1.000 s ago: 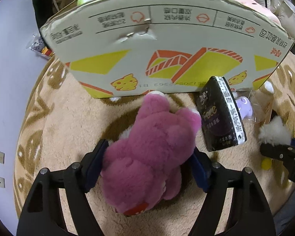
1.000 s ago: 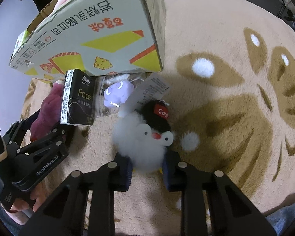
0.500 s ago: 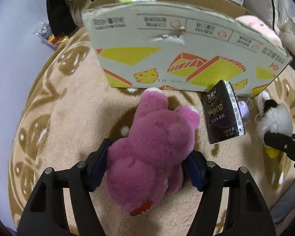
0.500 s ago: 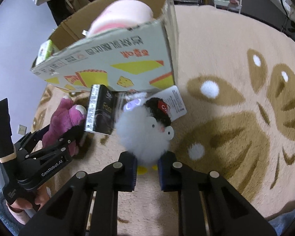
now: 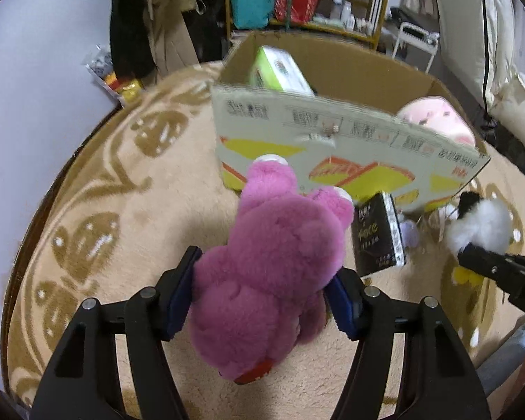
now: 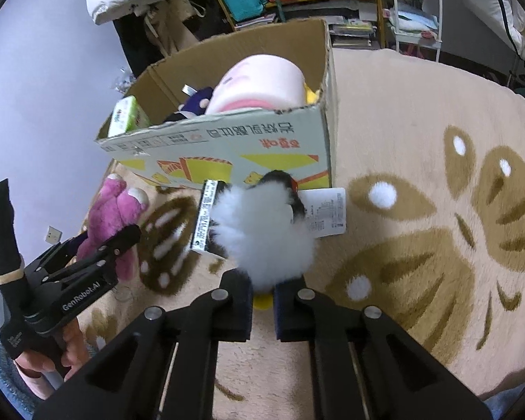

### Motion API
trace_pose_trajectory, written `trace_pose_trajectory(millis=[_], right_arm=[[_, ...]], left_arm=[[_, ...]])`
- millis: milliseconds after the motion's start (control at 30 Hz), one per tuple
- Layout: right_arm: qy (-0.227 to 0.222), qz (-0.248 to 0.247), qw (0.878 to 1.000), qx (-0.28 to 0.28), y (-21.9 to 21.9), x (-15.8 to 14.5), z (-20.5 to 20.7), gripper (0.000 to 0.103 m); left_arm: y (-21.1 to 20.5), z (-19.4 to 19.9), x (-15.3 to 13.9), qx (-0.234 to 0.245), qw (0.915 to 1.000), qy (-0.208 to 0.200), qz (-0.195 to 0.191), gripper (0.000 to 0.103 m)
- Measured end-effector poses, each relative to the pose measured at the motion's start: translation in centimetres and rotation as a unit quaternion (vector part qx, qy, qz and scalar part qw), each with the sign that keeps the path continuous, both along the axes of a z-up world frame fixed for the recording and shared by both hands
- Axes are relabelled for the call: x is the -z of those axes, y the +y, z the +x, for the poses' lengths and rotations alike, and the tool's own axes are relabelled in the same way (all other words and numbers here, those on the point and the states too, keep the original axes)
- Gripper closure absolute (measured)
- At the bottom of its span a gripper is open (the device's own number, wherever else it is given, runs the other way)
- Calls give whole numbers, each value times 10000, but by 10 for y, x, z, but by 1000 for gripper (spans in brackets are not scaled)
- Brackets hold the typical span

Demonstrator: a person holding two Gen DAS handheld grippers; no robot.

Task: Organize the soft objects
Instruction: 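Lift the pink bear with the left tool while the right tool lifts the white plush toward the box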

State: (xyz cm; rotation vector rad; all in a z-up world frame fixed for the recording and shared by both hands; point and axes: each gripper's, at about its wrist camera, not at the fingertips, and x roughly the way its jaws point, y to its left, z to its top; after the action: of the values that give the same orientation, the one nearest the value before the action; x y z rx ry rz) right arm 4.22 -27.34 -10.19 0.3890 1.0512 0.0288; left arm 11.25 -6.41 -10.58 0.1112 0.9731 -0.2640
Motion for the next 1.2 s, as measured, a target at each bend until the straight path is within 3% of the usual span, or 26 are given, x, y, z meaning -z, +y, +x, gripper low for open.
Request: trace_pose_trajectory(millis=[167, 333, 533, 833, 1200], right_arm=[[-292, 76, 9995, 81, -5, -11, -8, 94], [-782, 22, 9969, 132, 2, -32, -12, 94], [-1511, -221, 9882, 92, 10, -60, -23, 94], [-2398, -376, 9701, 75, 20, -88, -26, 94], [-2878, -594, 9558, -98, 18, -105, 3, 94]], left_arm=[[10, -6, -19, -158, 9990, -236, -333, 37], [17, -17, -46, -223, 9952, -722, -617, 37], [15, -29, -66, -279, 9899, -1283, -530, 36], [-4, -41, -100, -108, 9743, -2203, -455, 36], [-31, -4, -114, 178, 9705, -2371, -387, 36]])
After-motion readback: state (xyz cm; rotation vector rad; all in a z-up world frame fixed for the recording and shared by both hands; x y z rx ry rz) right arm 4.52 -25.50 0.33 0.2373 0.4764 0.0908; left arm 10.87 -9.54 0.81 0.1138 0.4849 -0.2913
